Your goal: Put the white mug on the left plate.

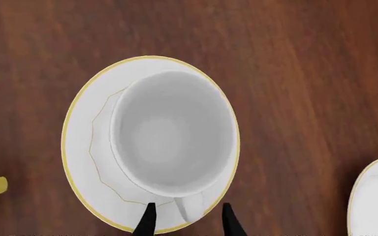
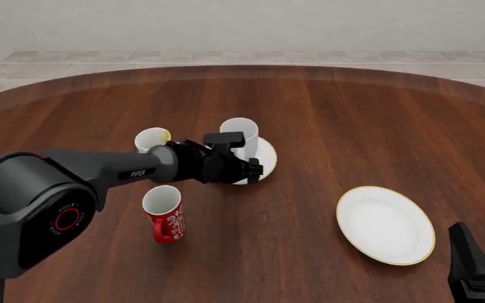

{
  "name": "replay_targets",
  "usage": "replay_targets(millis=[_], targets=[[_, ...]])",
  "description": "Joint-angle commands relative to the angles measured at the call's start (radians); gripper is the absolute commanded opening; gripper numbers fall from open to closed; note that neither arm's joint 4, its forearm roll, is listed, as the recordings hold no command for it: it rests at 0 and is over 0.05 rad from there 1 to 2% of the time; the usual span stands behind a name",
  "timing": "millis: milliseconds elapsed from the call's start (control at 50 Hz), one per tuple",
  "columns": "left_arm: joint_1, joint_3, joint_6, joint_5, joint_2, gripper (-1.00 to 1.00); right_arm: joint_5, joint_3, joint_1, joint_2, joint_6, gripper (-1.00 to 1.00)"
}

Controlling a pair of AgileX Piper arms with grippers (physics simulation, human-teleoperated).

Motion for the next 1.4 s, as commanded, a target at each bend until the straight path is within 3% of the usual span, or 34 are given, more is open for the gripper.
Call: replay_targets(millis=[20, 1400], targets=[[0.004, 0.032, -0.004, 0.001, -0.018, 1.00, -0.001, 0.000, 0.000, 0.000, 0.001, 1.00], [-0.008, 0.072, 0.066, 0.039, -0.165, 1.00, -0.002, 0.000, 0.001, 0.000, -0.002, 1.00]])
